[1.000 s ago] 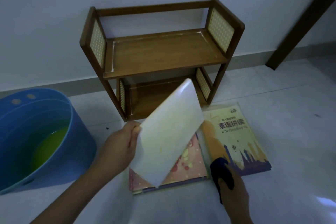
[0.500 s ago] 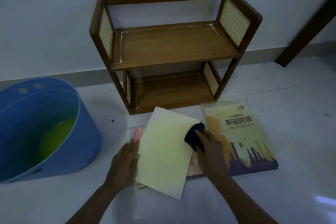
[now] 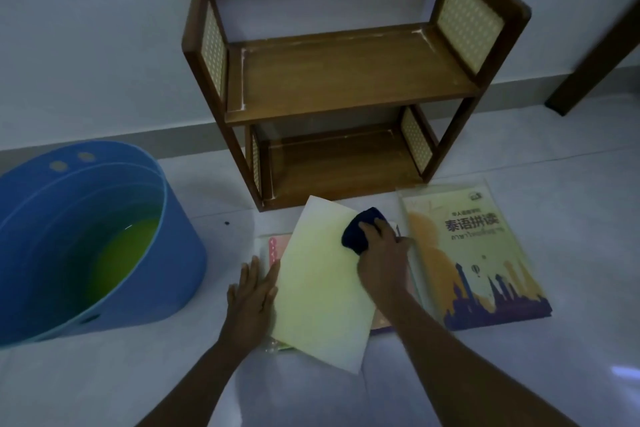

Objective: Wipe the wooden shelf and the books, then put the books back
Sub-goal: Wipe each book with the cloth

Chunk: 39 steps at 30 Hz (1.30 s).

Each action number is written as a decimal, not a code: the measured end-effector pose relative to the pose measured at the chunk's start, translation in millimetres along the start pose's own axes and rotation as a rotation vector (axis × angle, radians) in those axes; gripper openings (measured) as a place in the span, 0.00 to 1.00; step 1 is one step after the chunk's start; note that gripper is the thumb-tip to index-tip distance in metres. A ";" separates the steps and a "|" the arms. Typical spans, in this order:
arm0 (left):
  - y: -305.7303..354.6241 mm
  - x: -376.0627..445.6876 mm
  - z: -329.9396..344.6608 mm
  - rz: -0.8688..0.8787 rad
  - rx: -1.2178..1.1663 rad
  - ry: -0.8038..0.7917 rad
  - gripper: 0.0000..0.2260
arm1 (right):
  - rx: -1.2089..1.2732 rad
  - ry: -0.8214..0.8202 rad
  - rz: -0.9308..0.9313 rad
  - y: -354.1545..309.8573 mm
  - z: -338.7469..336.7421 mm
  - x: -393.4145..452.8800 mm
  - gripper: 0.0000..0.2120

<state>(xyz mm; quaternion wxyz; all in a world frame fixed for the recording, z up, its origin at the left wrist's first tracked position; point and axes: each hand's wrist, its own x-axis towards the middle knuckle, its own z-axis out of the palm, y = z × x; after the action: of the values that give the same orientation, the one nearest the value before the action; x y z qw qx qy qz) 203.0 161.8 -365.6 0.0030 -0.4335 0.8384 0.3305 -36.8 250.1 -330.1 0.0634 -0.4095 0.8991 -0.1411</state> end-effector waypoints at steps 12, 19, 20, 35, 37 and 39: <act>2.7 -5.1 5.6 -0.021 -0.099 0.016 0.26 | 0.027 -0.016 -0.039 2.2 5.9 2.0 0.31; 6.2 -3.6 6.0 -0.029 -0.091 0.004 0.24 | 0.117 -0.021 -0.625 -17.1 33.6 -146.1 0.15; 5.0 -4.6 5.5 -0.018 -0.085 -0.003 0.24 | 0.097 0.022 -0.671 -7.1 34.4 -149.6 0.13; 27.6 -11.9 -5.7 -0.013 0.178 0.246 0.17 | 0.193 -0.108 -0.335 90.1 -37.0 -148.4 0.31; 36.1 -10.9 -10.4 -0.134 0.095 0.183 0.11 | 0.239 -0.101 -0.307 76.2 -41.4 -133.3 0.29; 43.0 -8.9 -13.6 -0.241 -0.020 0.077 0.10 | 0.279 -0.136 -0.286 66.0 -36.4 -126.1 0.25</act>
<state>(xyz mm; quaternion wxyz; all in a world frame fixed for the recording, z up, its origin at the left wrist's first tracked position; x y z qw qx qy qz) 181.1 178.1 -328.6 0.0062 -0.5434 0.7763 0.3194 -9.8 393.8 -315.8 0.1594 -0.5289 0.7972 -0.2438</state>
